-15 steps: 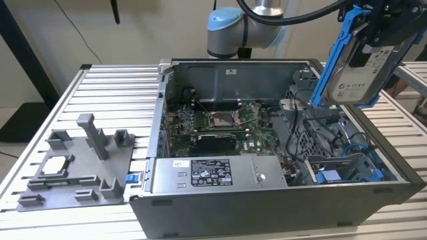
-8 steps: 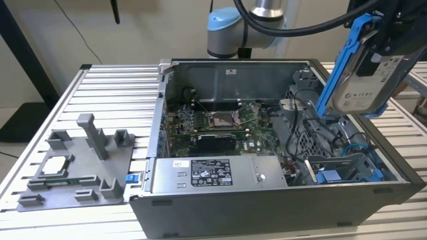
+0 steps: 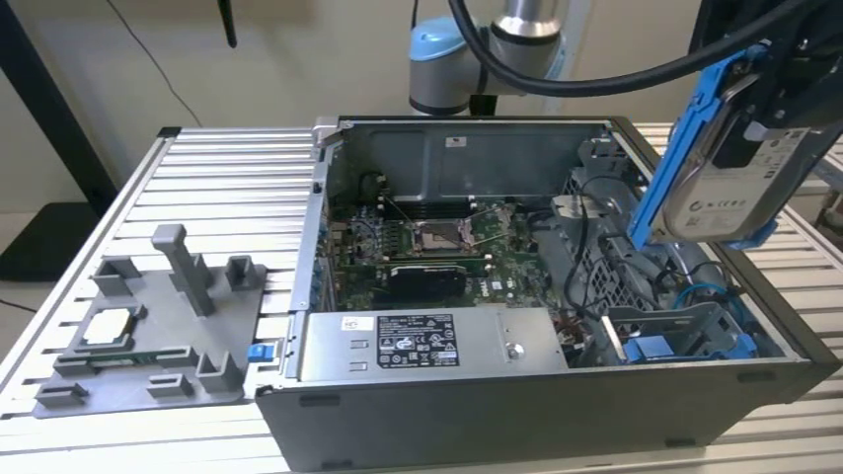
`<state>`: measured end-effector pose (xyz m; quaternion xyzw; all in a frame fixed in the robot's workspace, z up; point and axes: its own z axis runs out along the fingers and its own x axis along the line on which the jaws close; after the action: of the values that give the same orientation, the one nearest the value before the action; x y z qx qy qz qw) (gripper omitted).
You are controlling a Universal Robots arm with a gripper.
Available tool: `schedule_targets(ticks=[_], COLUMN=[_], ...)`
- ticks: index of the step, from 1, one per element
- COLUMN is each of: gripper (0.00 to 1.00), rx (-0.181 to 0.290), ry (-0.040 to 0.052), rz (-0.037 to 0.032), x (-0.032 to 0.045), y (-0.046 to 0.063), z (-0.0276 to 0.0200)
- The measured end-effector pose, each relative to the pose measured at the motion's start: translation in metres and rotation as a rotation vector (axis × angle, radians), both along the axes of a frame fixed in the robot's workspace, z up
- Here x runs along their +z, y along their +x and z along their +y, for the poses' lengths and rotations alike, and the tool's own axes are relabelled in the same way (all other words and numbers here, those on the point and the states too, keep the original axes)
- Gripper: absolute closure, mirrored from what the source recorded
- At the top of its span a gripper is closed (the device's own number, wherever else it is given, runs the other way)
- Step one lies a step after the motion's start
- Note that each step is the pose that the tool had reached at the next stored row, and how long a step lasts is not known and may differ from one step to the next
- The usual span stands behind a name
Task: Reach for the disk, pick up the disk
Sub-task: 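Pick up the disk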
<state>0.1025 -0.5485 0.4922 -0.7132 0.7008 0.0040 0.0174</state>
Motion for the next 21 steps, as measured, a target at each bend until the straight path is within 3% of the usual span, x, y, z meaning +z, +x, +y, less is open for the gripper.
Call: schedule_targets(ticks=[5, 10, 21], gripper=[1.0, 1.0, 1.0], rx=[-0.001, -0.006, -0.011], ry=[-0.0001, 0.0005, 0.0216], rz=[-0.0001, -0.0001, 0.0084], x=[-0.0017, -0.0093, -0.0194], y=[0.0, 0.0, 0.002], z=[-0.01, -0.0218, -0.0301])
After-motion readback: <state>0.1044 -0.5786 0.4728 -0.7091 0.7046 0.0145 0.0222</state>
